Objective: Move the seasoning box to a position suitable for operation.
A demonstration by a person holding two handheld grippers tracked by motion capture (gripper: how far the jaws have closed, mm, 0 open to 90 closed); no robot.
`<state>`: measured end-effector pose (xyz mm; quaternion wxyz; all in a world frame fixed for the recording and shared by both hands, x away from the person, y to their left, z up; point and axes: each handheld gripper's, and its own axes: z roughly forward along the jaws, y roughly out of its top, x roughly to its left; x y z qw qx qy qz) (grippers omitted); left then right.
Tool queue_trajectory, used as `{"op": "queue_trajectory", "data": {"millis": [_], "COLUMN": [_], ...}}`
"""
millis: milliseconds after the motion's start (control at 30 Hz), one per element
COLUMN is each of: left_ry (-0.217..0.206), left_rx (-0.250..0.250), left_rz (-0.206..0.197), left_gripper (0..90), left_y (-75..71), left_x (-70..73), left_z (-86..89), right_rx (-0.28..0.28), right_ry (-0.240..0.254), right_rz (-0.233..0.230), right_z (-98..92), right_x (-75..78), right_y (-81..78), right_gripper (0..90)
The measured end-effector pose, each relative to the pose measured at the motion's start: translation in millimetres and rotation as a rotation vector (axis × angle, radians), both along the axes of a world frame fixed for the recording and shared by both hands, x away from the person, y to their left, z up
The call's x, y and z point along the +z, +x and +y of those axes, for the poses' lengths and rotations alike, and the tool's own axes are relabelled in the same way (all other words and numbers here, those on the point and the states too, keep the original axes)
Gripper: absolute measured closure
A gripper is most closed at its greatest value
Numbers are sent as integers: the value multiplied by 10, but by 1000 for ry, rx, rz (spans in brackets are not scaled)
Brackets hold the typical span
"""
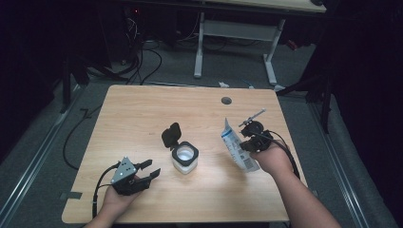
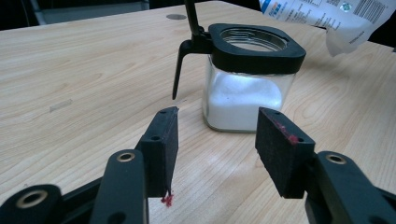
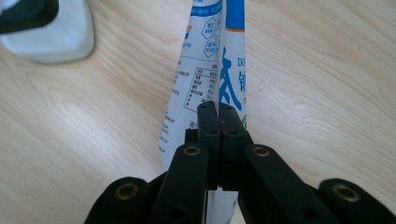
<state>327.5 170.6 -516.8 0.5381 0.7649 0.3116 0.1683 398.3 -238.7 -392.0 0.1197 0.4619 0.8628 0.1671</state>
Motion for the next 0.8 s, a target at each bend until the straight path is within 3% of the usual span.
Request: {"op": "queue_trajectory", "data": {"millis": [233,433,500,800], "left_ry": [17,43,49,82], "left_rx": [19,40,46,59], "left_rz": [3,17,20,24], "left_gripper": [493,484,479,470], "left_y": [26,75,93,120], "left_x": [-8,-29,-40,-81], "left_z": [45,103,117,131], "right_rx": [-19,-40,-57,-103], "right_ry": [94,132,175,257], "right_rz": [-122,-172,-195,-287], "right_z": [-116,-224,-279,-501], "right_x": [-2,-86,-132,-336], "right_y": [-85,-154,-185,-360], "right_gripper": [900,900,900,900]}}
